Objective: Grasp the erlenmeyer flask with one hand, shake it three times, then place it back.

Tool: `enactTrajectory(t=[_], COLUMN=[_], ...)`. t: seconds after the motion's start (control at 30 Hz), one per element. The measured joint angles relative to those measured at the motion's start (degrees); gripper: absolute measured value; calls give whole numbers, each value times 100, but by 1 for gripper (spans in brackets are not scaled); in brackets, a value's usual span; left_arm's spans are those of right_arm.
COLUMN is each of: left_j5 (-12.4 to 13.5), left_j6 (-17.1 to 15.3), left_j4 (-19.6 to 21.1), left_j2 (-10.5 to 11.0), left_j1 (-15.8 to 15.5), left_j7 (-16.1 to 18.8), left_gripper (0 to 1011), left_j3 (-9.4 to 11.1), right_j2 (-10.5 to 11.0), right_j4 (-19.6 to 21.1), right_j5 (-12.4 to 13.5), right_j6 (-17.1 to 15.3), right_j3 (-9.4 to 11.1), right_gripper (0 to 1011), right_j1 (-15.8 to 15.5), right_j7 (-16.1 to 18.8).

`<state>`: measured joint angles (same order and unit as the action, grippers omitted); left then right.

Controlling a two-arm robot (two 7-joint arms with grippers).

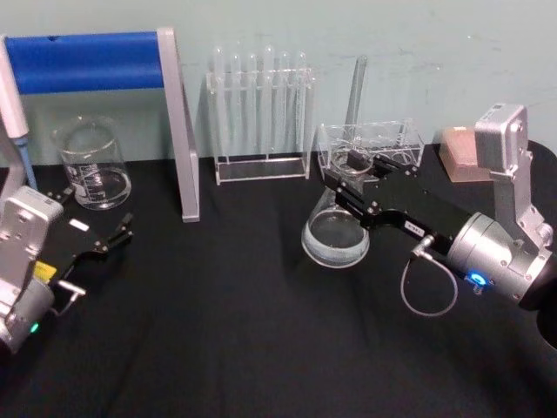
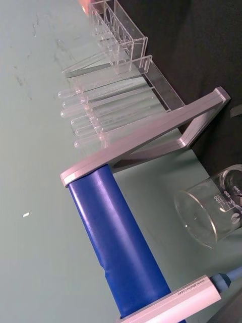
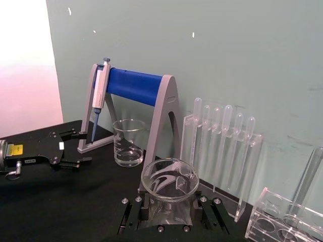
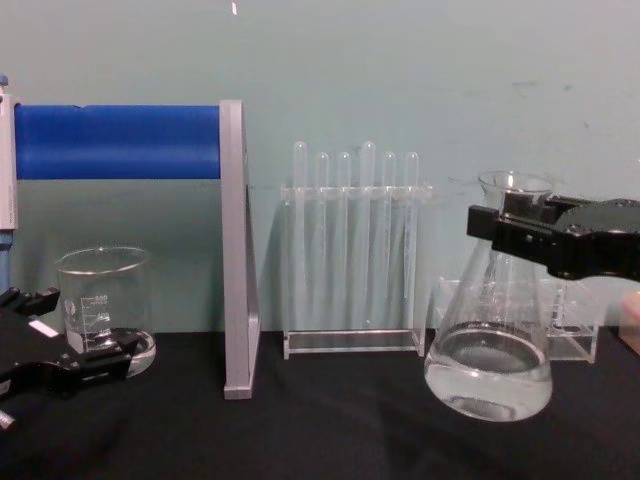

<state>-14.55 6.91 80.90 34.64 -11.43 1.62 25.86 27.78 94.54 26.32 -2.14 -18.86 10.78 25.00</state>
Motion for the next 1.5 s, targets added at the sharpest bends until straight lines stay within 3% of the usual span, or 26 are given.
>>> enactTrajectory(t=[1.5], left_j5=[0], left_j6=[0], left_j4=[0], left_j2=[0], left_j1=[0], left_j7=[0], left_gripper=[1001], left_j3=[0], right_j2=[-2], right_j4=[-7], right_j5=[103], right_j6=[-17], right_j3=[-56], right_gripper=[456], right_j1=[-17], right_j7=[-19])
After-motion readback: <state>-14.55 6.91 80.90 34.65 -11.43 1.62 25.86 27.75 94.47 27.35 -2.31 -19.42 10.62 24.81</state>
